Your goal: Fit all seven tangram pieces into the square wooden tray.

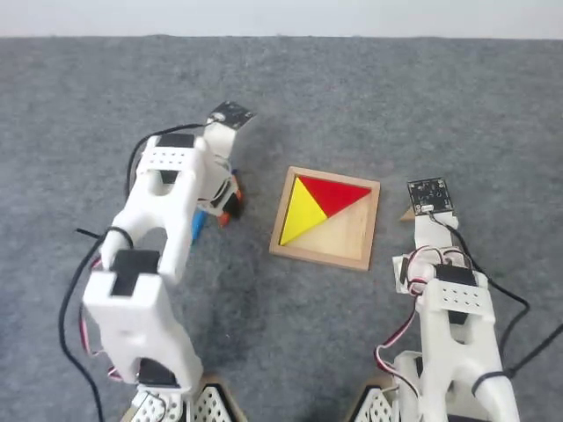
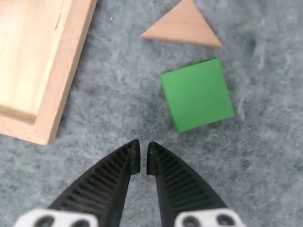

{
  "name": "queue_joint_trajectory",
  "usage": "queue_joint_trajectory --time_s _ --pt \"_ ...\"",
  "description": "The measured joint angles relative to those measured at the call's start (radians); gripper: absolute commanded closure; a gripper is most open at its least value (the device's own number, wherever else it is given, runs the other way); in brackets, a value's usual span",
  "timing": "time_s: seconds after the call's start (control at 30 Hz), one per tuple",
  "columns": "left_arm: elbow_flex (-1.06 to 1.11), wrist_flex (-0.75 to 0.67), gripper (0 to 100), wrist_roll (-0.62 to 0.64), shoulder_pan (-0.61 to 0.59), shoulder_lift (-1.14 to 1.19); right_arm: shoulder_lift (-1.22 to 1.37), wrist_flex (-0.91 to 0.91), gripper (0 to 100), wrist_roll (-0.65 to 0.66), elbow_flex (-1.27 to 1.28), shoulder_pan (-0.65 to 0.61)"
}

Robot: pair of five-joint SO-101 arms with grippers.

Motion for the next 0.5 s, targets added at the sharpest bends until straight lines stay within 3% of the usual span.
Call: queue_joint_trajectory --time_s 0.23,0.5 --pt "0.092 -0.035 76 -0.005 0.104 -0.112 0.000 0.000 95.4 0.000 0.000 0.000" --pt "0.051 -0.110 76 -0.006 0.098 0.043 0.000 0.000 95.4 0.000 0.000 0.000"
